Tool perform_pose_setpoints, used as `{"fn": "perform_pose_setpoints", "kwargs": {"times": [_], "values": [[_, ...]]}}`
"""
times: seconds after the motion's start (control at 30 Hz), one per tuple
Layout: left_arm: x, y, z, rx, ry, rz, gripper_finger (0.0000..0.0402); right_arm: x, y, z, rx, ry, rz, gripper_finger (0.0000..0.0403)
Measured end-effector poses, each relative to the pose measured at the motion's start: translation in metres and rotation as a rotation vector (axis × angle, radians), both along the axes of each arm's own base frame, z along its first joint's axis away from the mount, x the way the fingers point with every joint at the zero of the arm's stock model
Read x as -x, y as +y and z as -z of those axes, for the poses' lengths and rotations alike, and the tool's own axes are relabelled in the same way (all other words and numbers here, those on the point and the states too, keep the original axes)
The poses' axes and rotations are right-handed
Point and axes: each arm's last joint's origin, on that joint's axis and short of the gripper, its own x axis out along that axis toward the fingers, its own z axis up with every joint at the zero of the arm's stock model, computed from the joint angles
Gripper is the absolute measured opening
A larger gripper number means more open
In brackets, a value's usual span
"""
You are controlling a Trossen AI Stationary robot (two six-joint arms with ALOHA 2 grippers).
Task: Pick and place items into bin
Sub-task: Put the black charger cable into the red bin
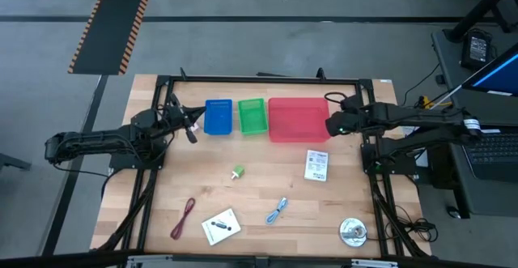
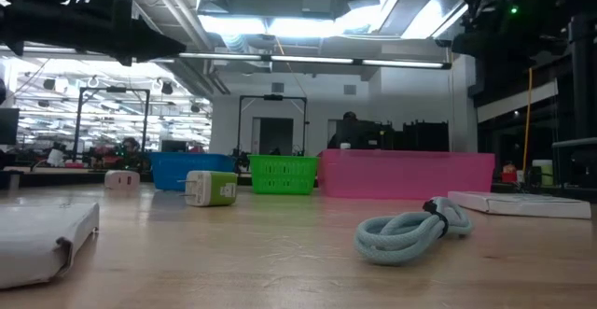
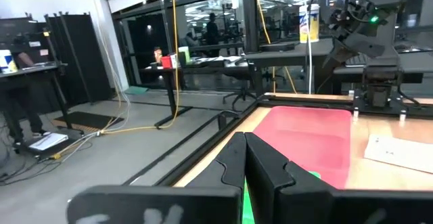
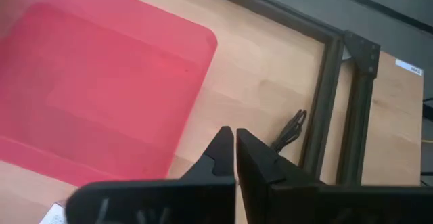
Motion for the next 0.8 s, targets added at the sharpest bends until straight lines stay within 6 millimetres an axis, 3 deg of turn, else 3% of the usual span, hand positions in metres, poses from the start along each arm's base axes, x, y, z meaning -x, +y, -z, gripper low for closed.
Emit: {"fn": "perform_pose_setpoints", "kwargs": {"times": [0.23,0.5,0.8], "values": [[0.0,0.0,-0.004,-0.061,-0.014,-0.003,0.0002,0.002,-0.003,0.003,-0.008,0.02,0.04,0.0055],[0.0,0.0,-0.005,-0.065,-0.019,-0.004,0.0002,0.01,-0.012,0.019,-0.095,0.047,0.152,0.013],[0.0,0.0,-0.005,-0.071,-0.016,-0.003,0.0002,0.023,-0.025,0.039,-0.117,0.055,0.35,0.015]]}}
